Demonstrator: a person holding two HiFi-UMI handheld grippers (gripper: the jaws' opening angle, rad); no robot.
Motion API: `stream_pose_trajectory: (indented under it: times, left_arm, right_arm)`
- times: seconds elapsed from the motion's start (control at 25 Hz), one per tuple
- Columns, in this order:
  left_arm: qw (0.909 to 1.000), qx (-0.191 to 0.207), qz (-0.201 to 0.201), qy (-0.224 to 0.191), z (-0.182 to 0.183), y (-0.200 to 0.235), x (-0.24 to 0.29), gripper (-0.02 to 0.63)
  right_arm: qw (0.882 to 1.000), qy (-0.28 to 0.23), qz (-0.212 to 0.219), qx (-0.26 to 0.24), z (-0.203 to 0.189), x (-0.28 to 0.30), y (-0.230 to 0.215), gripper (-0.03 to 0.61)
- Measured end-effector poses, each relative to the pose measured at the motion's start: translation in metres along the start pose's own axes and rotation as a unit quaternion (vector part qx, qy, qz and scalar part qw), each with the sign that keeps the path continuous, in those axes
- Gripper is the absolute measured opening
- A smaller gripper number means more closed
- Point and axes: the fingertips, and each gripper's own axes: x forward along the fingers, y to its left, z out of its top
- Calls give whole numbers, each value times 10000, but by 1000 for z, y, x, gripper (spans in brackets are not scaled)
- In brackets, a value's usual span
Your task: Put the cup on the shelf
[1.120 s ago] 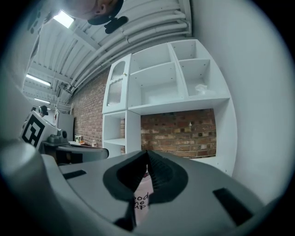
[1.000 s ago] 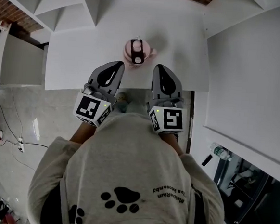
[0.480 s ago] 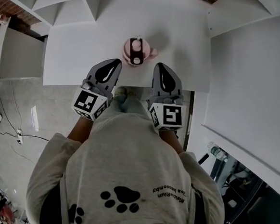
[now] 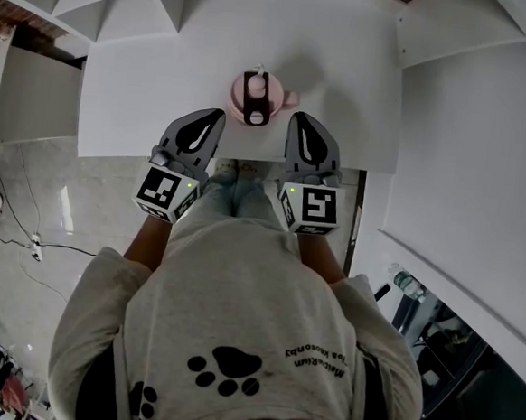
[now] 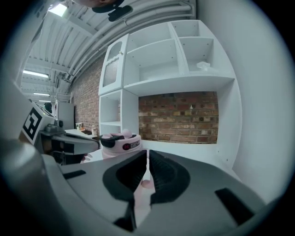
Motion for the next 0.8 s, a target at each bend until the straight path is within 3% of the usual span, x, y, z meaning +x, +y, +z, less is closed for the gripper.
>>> stream_pose_trajectory:
  times: [0.12, 0.24, 0.6, 0.8]
  left_arm:
    - [9999, -17, 32, 117, -7, 2, 0, 11]
    - [9998, -77, 91, 132, -10, 5, -1, 11]
    - [9993, -210, 212, 237, -20, 12, 3, 11]
    - [9991, -73, 250, 340, -28, 15, 9, 11]
  right_arm:
    - [9999, 112, -44, -73, -11, 6, -2, 18]
    - [9995, 303, -79, -106, -26, 12, -4, 105]
    - [9982, 557, -226, 37, -55, 34, -14, 118]
    - [9981, 569, -219, -39, -60, 47, -14, 121]
